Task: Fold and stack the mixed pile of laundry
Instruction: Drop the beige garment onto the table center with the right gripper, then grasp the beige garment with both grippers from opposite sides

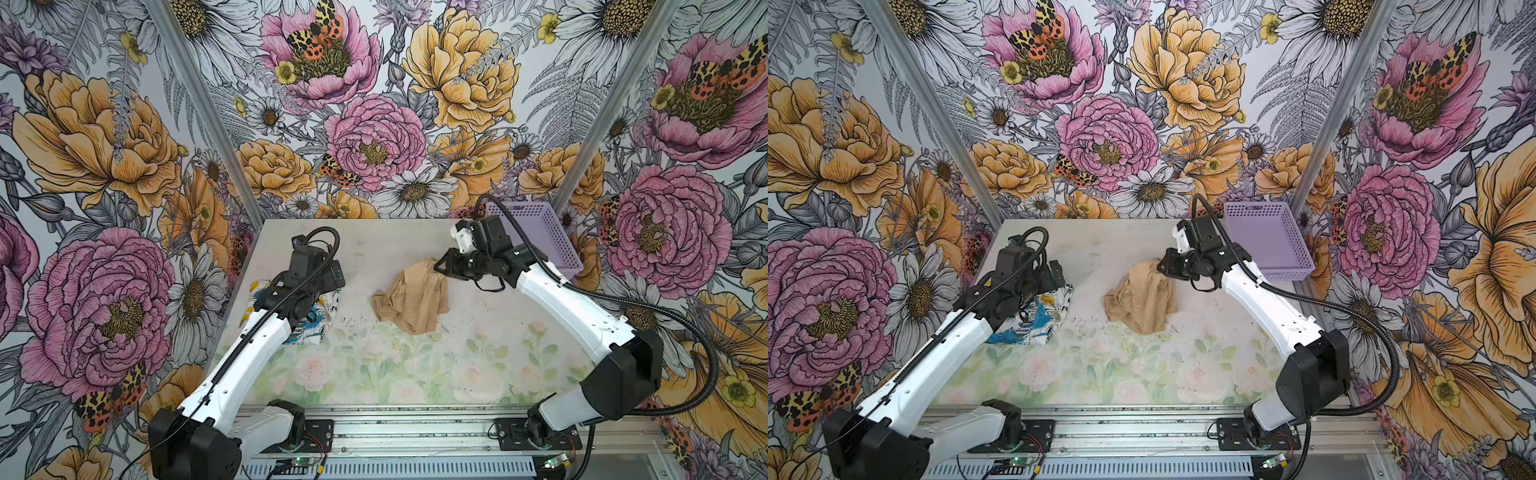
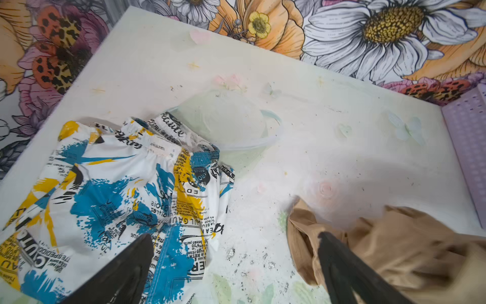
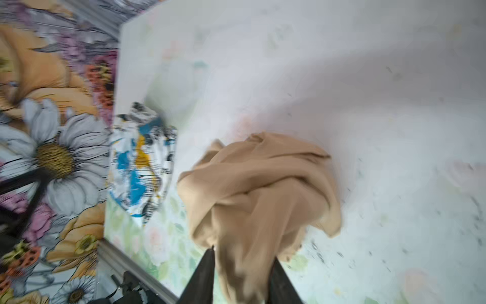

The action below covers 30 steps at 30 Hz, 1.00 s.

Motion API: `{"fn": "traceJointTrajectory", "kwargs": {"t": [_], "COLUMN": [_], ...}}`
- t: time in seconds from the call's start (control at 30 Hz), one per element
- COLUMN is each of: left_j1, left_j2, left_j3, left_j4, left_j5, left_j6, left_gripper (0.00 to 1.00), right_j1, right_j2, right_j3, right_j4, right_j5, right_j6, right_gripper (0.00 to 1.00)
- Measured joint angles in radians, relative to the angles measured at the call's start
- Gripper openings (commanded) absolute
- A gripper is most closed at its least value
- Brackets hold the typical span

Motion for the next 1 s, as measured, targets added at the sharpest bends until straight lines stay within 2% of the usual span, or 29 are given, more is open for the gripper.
{"fn": "traceJointTrajectory", "kwargs": {"t": [0.1, 0.23, 0.33, 0.43, 0.57, 1.0], "left_j1": [-0.077, -0.214, -0.315, -0.372, -0.373, -0.341], "left_j2": [0.1, 0.3, 0.447, 0.543, 0.584, 0.591], "left_j3": [0.007, 0.035, 0.095, 0.148, 0.17, 0.17], "left_j4": [0.018, 0.081, 0.103, 0.122, 0.132, 0.127], "left_j5": [0.042, 0.124, 0.163, 0.187, 0.186, 0.153], "left_j6": [0.0, 0.002, 0.016, 0.031, 0.039, 0.059], "left_gripper": [0.99, 0.98, 0.93, 0.86, 0.8, 0.56], "right_j1": [-0.008, 0.002, 0.007, 0.007, 0.007, 0.007], "right_j2": [-0.024, -0.078, -0.092, -0.092, -0.105, -0.138], "right_j3": [-0.051, -0.051, -0.05, -0.05, -0.053, -0.055], "right_j4": [-0.037, -0.034, -0.032, -0.032, -0.032, -0.031], "right_j5": [0.113, 0.188, 0.214, 0.226, 0.232, 0.234], "right_j6": [0.005, 0.004, 0.004, 0.004, 0.004, 0.004], "right_gripper": [0.59, 0.61, 0.61, 0.61, 0.61, 0.61]}}
